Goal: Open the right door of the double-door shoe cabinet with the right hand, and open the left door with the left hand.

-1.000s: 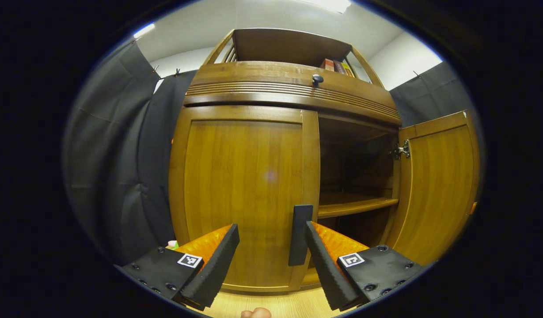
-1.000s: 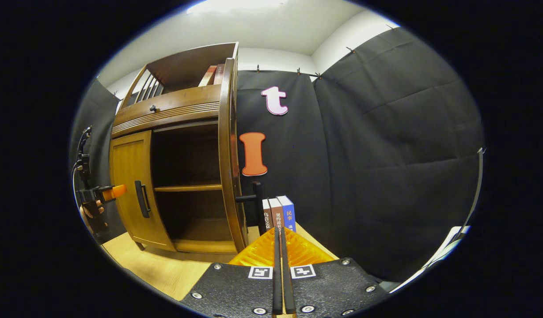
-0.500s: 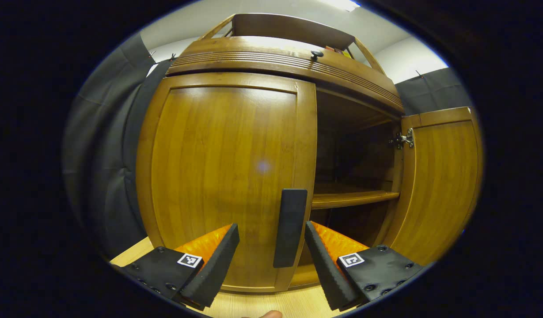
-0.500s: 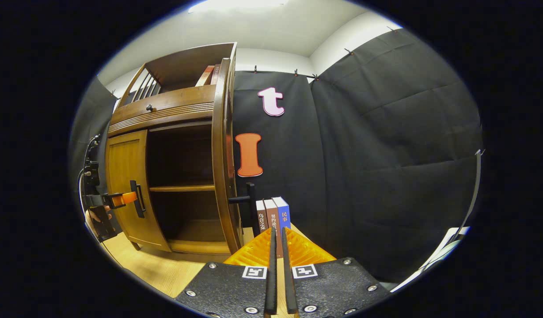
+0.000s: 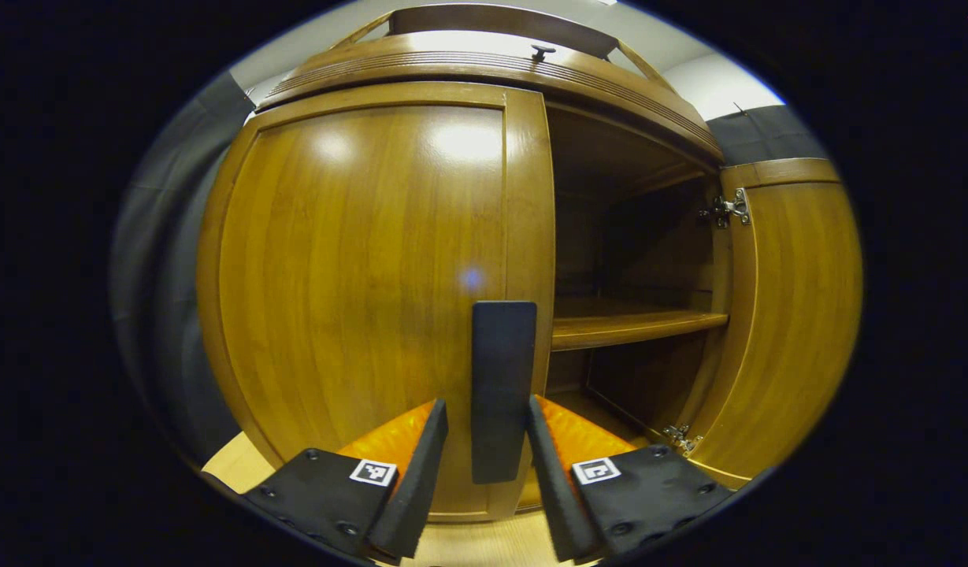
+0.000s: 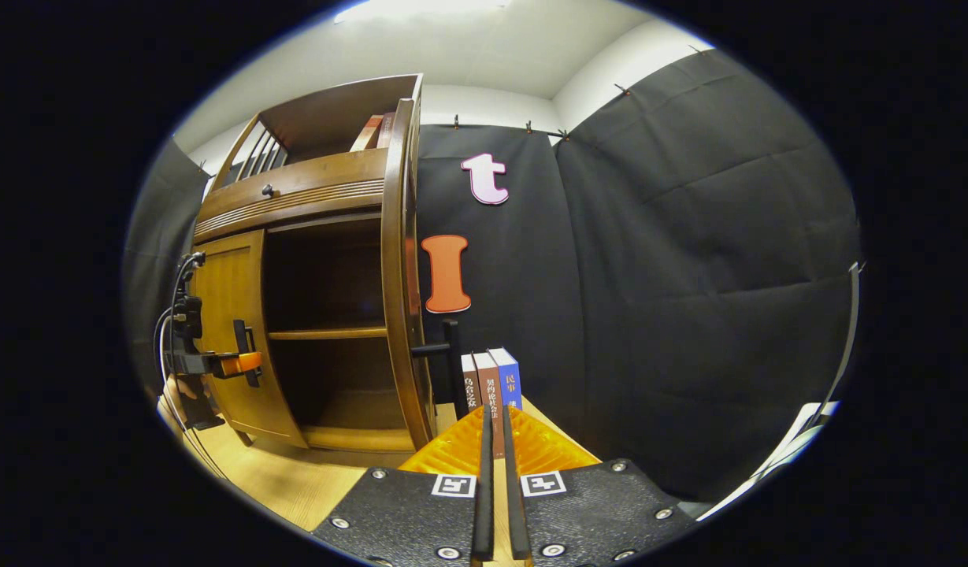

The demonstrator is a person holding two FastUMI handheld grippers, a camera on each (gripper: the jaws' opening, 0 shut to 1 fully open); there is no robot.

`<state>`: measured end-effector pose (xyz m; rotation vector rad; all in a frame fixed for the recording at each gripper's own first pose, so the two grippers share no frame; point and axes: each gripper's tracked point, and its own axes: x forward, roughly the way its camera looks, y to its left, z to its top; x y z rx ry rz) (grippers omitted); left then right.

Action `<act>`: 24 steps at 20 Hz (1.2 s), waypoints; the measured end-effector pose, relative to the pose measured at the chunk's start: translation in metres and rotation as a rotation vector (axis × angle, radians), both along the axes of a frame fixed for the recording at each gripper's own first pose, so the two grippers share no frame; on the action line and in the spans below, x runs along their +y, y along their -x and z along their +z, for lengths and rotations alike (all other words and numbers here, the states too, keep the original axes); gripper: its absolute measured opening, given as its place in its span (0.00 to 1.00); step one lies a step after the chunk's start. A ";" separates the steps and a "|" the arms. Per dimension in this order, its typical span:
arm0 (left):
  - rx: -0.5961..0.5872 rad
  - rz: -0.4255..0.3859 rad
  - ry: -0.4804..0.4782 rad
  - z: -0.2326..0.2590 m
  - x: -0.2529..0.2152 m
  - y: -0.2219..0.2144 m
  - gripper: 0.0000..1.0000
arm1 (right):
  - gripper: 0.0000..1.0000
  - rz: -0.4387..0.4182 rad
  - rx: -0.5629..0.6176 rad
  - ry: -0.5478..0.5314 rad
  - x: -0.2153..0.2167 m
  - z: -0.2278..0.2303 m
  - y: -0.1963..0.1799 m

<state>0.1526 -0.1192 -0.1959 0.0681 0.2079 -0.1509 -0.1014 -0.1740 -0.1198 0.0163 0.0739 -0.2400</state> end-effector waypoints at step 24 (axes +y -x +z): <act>0.027 -0.116 0.038 0.020 0.023 0.102 0.24 | 0.19 0.023 -0.034 0.031 0.052 0.037 0.007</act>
